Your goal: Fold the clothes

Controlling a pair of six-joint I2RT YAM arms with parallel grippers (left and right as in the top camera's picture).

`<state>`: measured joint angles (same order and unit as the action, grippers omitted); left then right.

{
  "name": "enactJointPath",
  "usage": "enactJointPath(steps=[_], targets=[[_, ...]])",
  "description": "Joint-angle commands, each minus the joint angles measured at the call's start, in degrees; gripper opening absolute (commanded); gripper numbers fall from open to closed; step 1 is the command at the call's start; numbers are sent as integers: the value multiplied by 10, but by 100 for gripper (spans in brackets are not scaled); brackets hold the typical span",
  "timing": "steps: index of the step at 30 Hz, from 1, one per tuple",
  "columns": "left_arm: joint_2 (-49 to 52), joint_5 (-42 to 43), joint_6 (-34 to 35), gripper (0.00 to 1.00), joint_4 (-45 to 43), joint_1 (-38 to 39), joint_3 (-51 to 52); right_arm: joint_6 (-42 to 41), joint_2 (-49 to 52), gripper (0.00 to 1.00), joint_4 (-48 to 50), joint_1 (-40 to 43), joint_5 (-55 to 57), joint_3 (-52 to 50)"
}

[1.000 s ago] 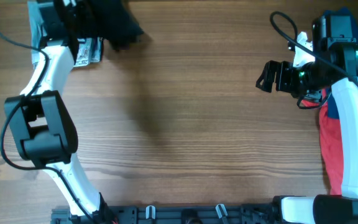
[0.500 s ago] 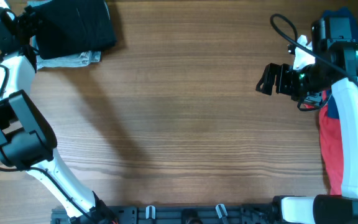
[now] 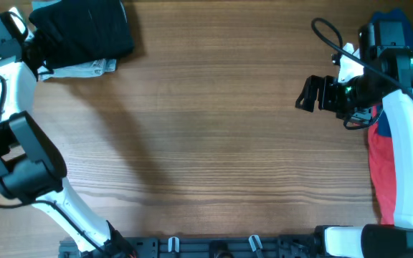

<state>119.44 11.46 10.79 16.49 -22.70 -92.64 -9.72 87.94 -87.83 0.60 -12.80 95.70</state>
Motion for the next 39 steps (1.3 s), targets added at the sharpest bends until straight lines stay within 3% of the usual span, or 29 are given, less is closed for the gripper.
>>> enactJointPath(steps=[1, 5, 7, 11, 12, 13, 14, 15, 17, 18, 19, 21, 24, 27, 28, 31, 33, 35, 37, 39], targets=[[32, 12, -59, 64, 10, -11, -5, 7, 0, 100, -1, 2, 8, -1], [32, 49, -59, 4, 50, -12, -5, 7, 0, 100, 2, 2, 2, -1], [31, 63, -55, 4, 79, -12, -5, 8, 0, 100, 4, 2, -2, -1], [5, 199, 83, 4, 98, -16, -5, 10, 0, 100, 3, 2, -3, -1], [-14, 244, 154, 8, 98, -23, -5, 24, 0, 100, 1, 2, -12, -1], [-23, 243, 168, 48, 101, -26, -5, 32, 0, 100, -3, 2, -13, -1], [-25, 243, 167, 77, 108, -28, -5, 37, 0, 100, -5, 2, -14, -1], [-25, 240, 171, 63, 132, -35, -5, 37, 0, 100, -6, 2, -14, -1], [-25, 249, 227, 24, 182, -44, -5, 38, 0, 100, -3, 2, -14, -1], [-26, 304, 249, 51, 186, -49, -5, 38, 0, 100, 0, 2, -14, -1], [-26, 379, 261, 70, 171, -53, -5, 37, 0, 100, 1, 2, -14, -1], [-27, 522, 306, 78, 111, -56, -5, 37, 0, 100, 3, 2, -15, -1], [-43, 541, 356, 77, -39, -60, -5, 37, 0, 100, 3, 2, -23, -1], [-50, 486, 458, 80, -199, -75, -5, 37, 0, 100, 6, 2, -23, -1], [-50, 460, 460, 78, -206, -80, -5, 37, 0, 100, 6, 2, -23, -1], [-47, 231, 426, 75, -71, -92, -5, 35, 0, 100, 8, 2, -23, -1], [-36, 153, 426, 72, -52, -93, -5, 35, 0, 100, 7, 2, -23, -1], [-9, 149, 486, 79, -66, -93, -5, 33, 0, 100, 6, 2, -23, -1], [30, 206, 503, 83, -142, -93, -6, 33, 0, 100, 6, 2, -23, -1], [74, 210, 508, 84, -156, -92, -31, 33, 0, 100, 5, 2, -23, -1]])
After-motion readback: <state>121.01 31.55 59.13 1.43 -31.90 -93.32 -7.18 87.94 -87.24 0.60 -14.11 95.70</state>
